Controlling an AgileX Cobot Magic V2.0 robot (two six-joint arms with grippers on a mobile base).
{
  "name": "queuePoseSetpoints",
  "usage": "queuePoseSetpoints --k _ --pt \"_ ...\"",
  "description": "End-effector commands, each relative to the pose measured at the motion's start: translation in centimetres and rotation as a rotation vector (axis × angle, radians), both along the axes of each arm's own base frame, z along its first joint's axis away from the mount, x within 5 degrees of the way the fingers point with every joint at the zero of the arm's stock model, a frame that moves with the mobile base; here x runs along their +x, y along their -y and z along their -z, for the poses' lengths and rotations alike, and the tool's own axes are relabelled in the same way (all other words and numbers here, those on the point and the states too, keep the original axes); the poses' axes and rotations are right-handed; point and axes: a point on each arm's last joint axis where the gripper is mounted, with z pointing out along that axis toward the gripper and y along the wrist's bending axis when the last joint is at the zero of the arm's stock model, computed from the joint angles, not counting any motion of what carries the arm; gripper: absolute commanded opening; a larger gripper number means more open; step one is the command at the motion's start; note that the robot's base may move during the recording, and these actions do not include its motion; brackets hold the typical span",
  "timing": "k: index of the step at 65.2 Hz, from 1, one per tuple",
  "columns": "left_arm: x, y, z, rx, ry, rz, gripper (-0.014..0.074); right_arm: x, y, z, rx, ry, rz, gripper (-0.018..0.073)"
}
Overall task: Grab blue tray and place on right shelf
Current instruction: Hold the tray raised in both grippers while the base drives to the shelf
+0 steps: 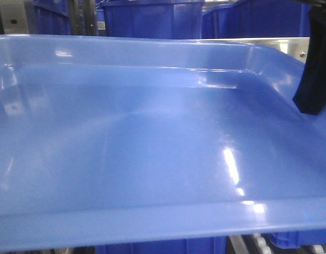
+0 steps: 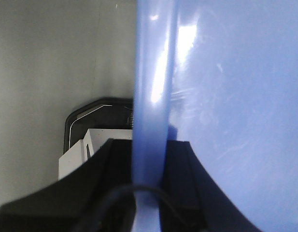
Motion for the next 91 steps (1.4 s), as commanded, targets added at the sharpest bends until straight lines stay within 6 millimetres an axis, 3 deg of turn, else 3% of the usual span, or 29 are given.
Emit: queuePoseSetpoints --k 1,91 --pt "-0.06 -0.22 -0.92 -0.003 0.038 -0.005 0.0004 0.06 0.46 -1.34 0.006 0.074 0.013 0.0212" --pt "-0.04 -0.21 -0.93 -0.005 0.040 -0.005 0.0003 0.06 0.46 -1.34 0.006 0.074 0.013 0.0212"
